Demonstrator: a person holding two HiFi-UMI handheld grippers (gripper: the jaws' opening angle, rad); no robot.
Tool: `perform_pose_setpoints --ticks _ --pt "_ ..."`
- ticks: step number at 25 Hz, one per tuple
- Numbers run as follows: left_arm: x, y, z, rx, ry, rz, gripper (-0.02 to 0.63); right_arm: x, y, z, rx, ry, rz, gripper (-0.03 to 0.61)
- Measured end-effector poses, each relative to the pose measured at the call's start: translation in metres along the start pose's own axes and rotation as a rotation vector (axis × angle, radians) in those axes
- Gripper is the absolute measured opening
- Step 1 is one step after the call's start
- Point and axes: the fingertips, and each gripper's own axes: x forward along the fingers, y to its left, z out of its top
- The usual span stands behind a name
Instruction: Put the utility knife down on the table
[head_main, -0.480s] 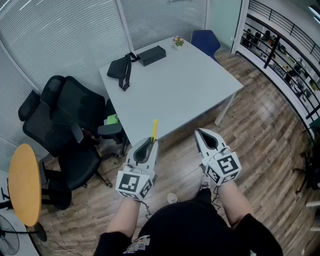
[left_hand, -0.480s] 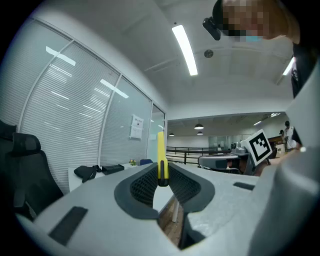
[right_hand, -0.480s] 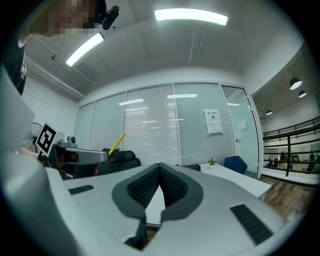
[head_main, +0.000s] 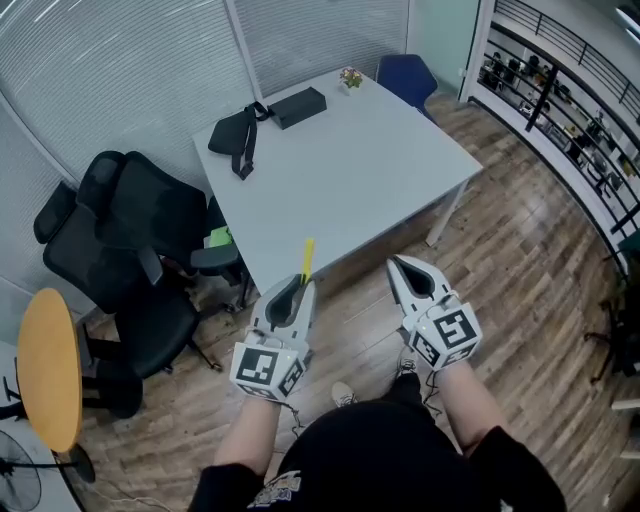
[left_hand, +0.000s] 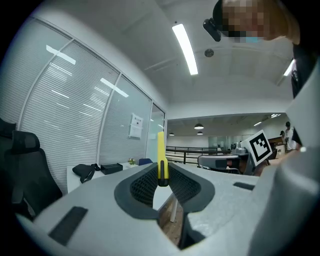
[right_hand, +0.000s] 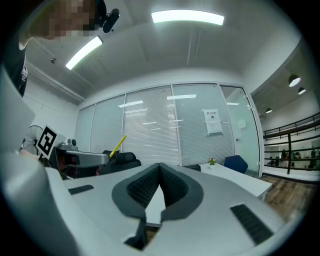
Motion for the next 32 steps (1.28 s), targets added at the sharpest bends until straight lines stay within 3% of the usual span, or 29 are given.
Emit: perform_pose_setpoints --ticks 16,32 --pt "0.049 -0.023 -0.002 -0.020 0.004 0.032 0.066 0.000 -0.053 -0.001 0.003 0.011 0.040 0.005" --pt "0.155 -0.046 -0.008 -0.019 0.017 0.136 0.066 0.030 -0.168 -0.004 0.036 0.020 0.139 0.003"
